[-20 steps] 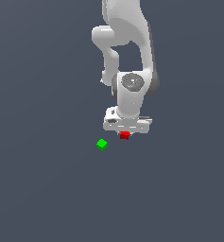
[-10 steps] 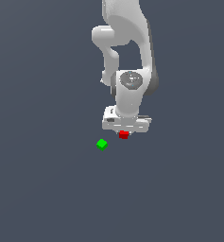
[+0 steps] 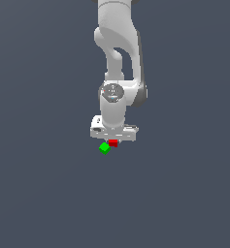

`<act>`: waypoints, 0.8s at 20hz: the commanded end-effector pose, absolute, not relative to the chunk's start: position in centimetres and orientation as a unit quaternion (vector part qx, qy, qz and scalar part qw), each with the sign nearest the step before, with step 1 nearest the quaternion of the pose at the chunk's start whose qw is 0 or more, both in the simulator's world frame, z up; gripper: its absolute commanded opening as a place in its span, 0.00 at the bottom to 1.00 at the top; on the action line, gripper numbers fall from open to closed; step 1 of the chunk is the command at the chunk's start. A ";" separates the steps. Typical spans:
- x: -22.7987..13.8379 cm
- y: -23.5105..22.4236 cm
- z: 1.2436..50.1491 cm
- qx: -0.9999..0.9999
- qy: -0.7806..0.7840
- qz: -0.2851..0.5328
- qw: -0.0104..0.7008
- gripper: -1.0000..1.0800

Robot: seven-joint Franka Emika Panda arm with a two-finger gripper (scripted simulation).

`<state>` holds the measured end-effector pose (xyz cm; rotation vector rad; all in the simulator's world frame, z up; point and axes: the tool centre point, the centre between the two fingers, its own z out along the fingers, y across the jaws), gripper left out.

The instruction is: Stack the red cube on top of the green cube.

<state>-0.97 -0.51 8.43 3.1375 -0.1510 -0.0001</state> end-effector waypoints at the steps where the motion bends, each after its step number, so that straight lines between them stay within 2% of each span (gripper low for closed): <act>1: -0.7 -2.5 7.5 0.999 -0.048 0.000 0.000 0.00; 7: -0.3 -5.0 6.2 0.999 -0.048 0.000 0.000 0.00; 13: -0.1 -5.0 6.2 0.999 -0.048 0.000 0.000 0.00; 14: -0.1 -5.0 6.2 0.999 -0.048 0.000 0.000 0.96; 16: -0.1 -5.0 6.2 0.999 -0.048 0.000 0.000 0.96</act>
